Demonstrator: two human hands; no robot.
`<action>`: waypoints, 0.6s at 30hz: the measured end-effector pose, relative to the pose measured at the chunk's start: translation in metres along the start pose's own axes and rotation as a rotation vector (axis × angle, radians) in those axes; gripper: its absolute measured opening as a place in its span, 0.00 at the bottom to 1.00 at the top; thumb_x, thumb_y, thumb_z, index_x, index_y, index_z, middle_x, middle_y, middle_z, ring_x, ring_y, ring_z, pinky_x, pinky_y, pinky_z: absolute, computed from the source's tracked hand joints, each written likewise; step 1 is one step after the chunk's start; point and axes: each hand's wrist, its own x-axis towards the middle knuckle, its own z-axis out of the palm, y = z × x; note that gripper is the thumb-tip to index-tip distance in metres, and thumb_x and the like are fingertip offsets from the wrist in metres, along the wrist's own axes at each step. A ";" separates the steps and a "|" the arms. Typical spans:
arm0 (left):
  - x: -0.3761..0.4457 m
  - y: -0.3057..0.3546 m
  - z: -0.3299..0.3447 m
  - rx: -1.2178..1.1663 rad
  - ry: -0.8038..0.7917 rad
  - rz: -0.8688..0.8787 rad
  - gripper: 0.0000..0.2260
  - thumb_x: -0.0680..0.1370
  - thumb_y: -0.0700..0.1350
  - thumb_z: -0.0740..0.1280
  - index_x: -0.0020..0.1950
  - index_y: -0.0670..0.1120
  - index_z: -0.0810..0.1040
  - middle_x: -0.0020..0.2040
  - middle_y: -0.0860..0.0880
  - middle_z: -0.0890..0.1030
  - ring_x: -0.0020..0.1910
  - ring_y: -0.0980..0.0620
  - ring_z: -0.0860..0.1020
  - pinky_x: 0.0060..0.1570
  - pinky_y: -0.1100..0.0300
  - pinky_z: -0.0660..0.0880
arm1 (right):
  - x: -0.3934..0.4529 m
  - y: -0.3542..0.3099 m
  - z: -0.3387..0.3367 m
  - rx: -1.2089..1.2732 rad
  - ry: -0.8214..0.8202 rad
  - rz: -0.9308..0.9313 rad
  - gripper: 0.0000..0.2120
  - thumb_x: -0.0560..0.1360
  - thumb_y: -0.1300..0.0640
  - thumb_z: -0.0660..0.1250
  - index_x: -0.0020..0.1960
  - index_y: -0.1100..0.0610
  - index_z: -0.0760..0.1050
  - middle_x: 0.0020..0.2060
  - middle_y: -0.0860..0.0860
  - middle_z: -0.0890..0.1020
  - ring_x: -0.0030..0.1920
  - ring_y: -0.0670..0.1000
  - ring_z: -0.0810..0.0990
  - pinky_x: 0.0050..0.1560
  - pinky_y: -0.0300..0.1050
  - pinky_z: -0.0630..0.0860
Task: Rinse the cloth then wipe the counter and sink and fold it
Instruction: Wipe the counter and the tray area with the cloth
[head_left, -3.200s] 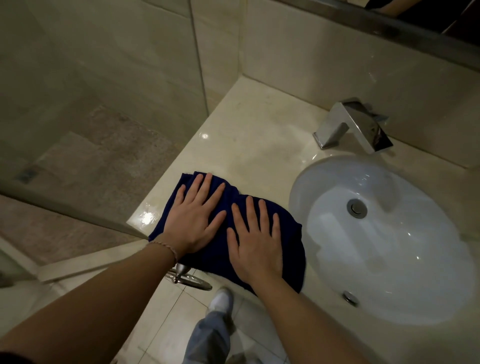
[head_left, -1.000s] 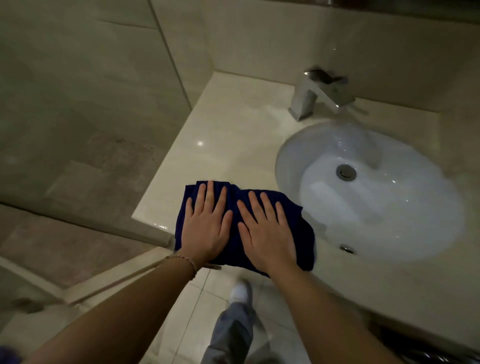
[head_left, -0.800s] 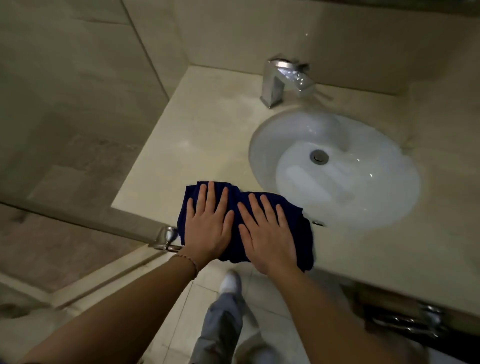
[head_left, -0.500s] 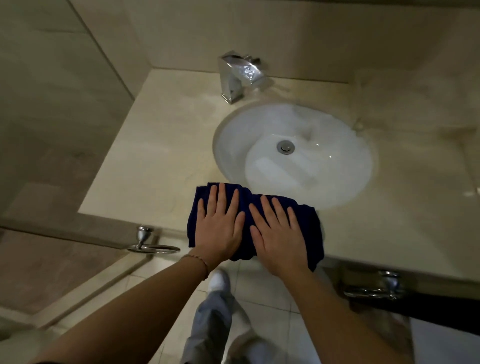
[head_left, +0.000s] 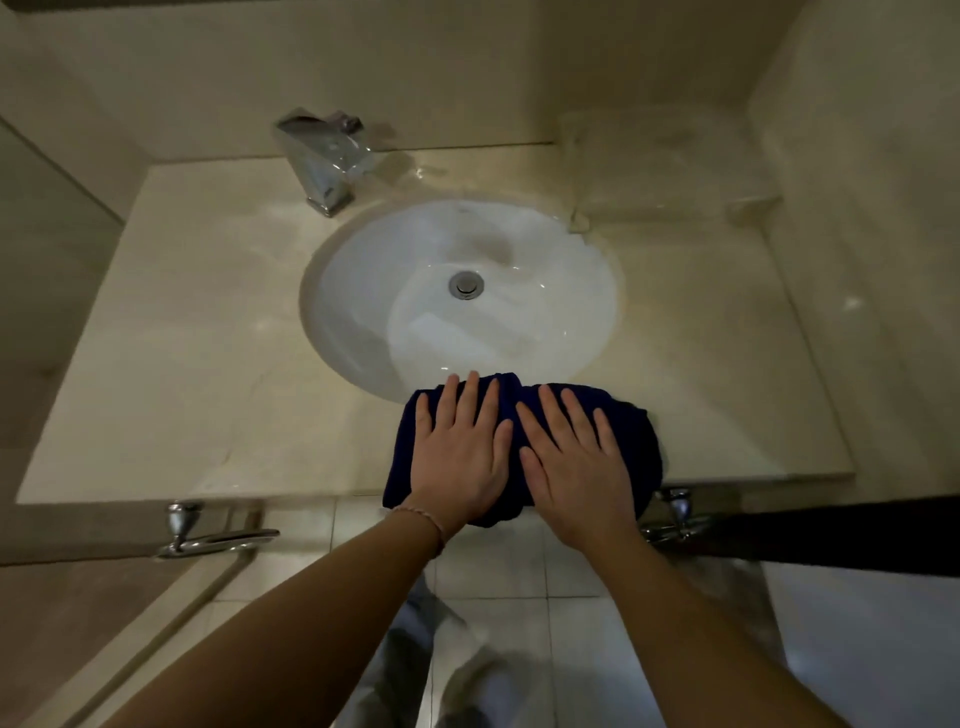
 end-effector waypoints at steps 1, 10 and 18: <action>0.002 0.005 0.000 -0.003 -0.007 0.003 0.27 0.85 0.58 0.41 0.84 0.50 0.47 0.84 0.48 0.48 0.83 0.45 0.44 0.80 0.41 0.43 | 0.000 0.004 0.000 -0.003 0.000 0.008 0.26 0.84 0.44 0.44 0.79 0.50 0.60 0.79 0.53 0.63 0.79 0.56 0.61 0.77 0.57 0.52; 0.018 0.041 0.001 -0.015 -0.024 0.016 0.28 0.85 0.58 0.40 0.84 0.51 0.46 0.84 0.48 0.51 0.83 0.45 0.48 0.79 0.41 0.48 | -0.004 0.039 -0.006 -0.008 -0.006 0.074 0.26 0.84 0.44 0.43 0.79 0.49 0.61 0.78 0.53 0.64 0.78 0.56 0.61 0.76 0.58 0.53; 0.042 0.088 0.000 -0.054 -0.029 0.027 0.27 0.85 0.58 0.42 0.84 0.51 0.45 0.84 0.49 0.50 0.83 0.46 0.48 0.79 0.43 0.48 | -0.002 0.081 -0.013 0.005 -0.009 0.162 0.26 0.84 0.44 0.44 0.79 0.49 0.61 0.79 0.52 0.63 0.79 0.56 0.60 0.77 0.60 0.58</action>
